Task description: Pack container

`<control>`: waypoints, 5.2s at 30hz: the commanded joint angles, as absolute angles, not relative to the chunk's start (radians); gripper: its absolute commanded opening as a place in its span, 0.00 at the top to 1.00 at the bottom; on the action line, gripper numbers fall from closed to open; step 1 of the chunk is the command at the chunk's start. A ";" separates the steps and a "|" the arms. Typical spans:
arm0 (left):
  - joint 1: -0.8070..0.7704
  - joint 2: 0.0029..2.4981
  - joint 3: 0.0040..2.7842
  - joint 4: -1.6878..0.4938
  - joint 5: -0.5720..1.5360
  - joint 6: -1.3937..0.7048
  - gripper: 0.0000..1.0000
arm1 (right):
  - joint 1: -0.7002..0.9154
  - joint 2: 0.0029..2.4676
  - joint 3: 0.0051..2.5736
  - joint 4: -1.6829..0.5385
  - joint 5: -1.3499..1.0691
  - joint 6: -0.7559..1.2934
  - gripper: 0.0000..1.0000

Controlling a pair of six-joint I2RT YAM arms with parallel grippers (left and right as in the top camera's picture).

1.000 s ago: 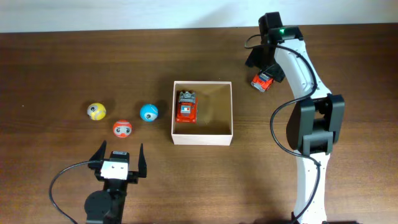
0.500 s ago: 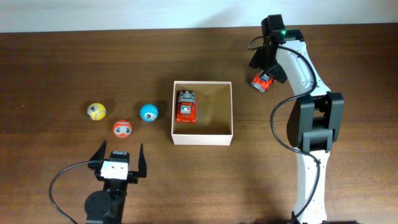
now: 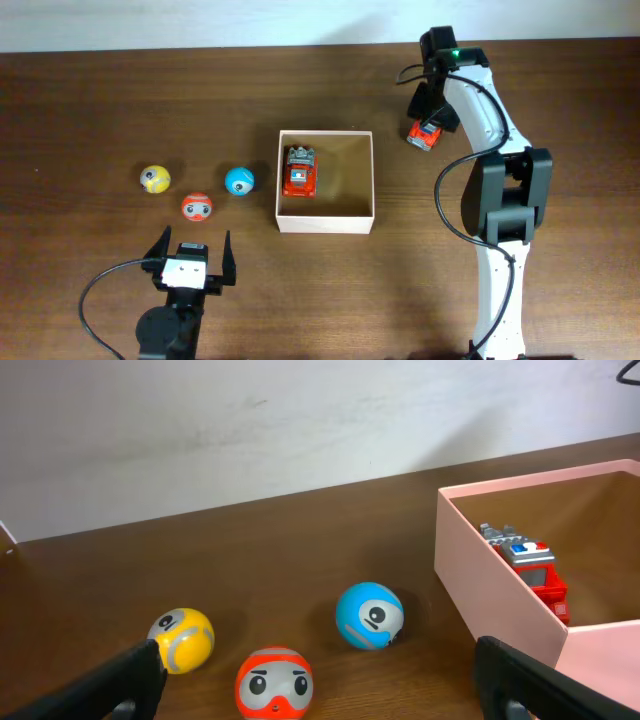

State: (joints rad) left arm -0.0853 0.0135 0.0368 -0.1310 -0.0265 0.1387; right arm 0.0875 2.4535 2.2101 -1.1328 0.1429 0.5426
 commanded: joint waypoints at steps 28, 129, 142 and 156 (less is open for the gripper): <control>-0.080 0.006 0.032 -0.130 -0.015 0.152 0.01 | 0.083 2.458 2.223 -1.190 0.170 0.204 0.58; -0.080 0.006 0.032 -0.130 -0.015 0.152 0.01 | 0.509 2.445 2.356 -1.425 0.019 0.434 0.58; -0.080 0.006 0.032 -0.130 -0.015 0.152 0.01 | 0.509 2.445 2.305 -1.360 0.056 0.477 0.49; -0.080 0.006 0.032 -0.130 -0.015 0.152 0.01 | 0.509 2.443 2.315 -1.370 0.057 0.476 0.34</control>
